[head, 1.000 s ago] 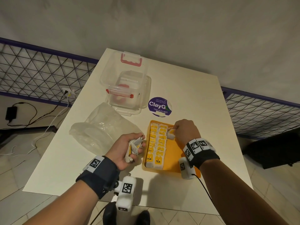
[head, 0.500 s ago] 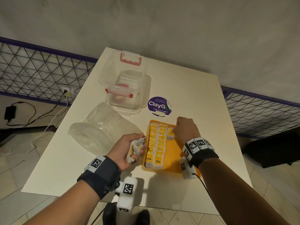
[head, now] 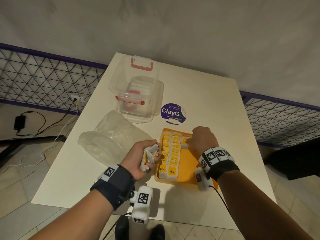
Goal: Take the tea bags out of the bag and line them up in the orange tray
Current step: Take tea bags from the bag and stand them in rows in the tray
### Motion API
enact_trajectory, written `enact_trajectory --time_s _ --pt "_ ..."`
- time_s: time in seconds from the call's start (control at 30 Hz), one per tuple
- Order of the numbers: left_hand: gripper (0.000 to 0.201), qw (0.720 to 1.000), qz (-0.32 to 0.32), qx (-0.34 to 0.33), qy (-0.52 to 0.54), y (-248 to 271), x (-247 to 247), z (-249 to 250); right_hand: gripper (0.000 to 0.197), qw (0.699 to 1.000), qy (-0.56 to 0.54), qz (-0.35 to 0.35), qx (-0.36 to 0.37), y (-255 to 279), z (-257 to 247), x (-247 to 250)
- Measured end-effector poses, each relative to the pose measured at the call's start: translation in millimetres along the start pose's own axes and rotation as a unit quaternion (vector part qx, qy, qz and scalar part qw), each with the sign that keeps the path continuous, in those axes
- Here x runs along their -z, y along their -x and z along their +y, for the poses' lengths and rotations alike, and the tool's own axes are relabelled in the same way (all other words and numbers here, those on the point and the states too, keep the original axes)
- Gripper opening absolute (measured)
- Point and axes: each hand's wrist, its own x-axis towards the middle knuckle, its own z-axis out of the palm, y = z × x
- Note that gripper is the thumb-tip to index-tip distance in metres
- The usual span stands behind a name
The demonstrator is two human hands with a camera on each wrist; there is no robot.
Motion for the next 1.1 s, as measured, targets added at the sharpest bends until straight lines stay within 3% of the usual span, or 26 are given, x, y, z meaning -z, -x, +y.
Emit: enact_trajectory --time_s 0.1,0.17,0.37,0.4,0.6,0.83,0.97,1.1 --pt "0.020 1.000 0.011 -0.003 0.005 -0.7 -4.1 0.3 0.020 0.998 0.009 0.004 0.066 19.3 -8.0 7.2" --pt "0.022 1.000 0.024 -0.011 0.005 -2.0 -7.3 0.8 0.026 0.991 -0.056 -0.018 0.124 36.3 -18.6 10.4" --pt "0.025 0.998 0.056 -0.028 0.003 -8.0 -14.7 -0.9 0.003 0.923 -0.295 -0.095 0.229 70.1 -46.9 17.5" --pt "0.026 0.998 0.060 -0.026 0.005 -8.9 -15.5 -1.3 0.010 0.913 -0.308 -0.111 0.245 71.6 -50.0 18.1" --pt "0.040 0.996 0.080 -0.032 0.017 -5.3 -20.0 2.2 0.035 0.896 -0.271 -0.141 0.323 70.5 -58.3 10.8" --pt "0.029 0.996 0.086 -0.031 0.012 -4.3 -16.0 2.9 0.041 0.873 -0.284 -0.101 0.384 70.2 -65.1 9.8" --pt "0.020 0.995 0.097 -0.026 0.023 -4.8 -17.3 1.9 0.027 0.867 -0.292 -0.087 0.393 68.7 -69.2 8.2" --pt "0.027 0.995 0.085 -0.058 0.011 -3.6 -19.6 5.4 0.014 0.866 -0.275 -0.088 0.408 68.4 -71.0 13.5"
